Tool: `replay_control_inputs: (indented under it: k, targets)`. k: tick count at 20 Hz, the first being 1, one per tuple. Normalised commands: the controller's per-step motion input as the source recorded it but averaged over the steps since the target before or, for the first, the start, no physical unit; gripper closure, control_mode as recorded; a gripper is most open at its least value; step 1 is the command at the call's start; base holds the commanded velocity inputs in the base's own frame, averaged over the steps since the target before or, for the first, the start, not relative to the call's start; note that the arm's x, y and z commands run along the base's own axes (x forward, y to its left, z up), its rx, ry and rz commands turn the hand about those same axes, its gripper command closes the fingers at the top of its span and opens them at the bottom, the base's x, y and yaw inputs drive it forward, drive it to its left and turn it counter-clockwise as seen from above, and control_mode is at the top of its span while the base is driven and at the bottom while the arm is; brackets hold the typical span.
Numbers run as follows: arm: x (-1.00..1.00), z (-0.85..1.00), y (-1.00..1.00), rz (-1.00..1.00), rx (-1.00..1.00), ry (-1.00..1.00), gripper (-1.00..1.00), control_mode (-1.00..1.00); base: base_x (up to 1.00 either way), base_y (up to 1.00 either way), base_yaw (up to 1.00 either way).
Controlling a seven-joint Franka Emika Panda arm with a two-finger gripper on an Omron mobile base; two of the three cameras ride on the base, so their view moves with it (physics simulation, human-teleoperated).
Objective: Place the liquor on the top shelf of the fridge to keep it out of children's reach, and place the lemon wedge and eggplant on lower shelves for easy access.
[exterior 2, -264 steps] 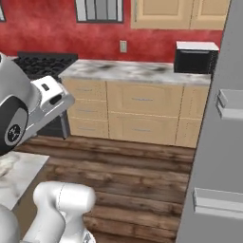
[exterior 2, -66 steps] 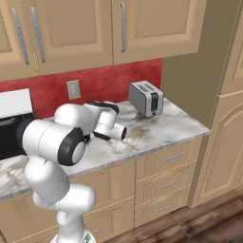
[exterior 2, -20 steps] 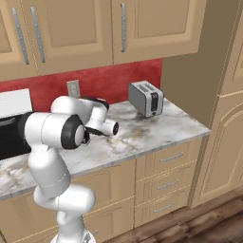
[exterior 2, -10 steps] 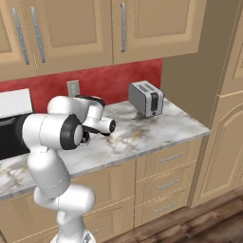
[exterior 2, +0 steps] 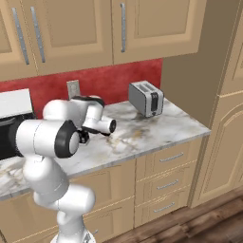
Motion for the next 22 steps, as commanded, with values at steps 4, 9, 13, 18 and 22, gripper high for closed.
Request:
replay_control_inputs:
  k: [4,9,13,18,22]
  targets:
    - [-0.57,0.86,-0.17,-0.36,-0.1,0.18,1.0,-1.0,0.0,0.0,0.0]
    - [-0.52,0.9,-0.41,-0.49,-0.17,0.26,1.0,-1.0,0.0,0.0,0.0]
    - [-0.61,0.68,-0.48,-0.49,-0.29,0.16,1.0,-1.0,0.0,0.0,0.0]
    - [-0.56,0.74,-0.39,-0.5,-0.27,0.1,1.0,-1.0,0.0,0.0,0.0]
    - [-0.38,0.97,-0.36,-0.51,-0.2,0.07,1.0,-1.0,0.0,0.0,0.0]
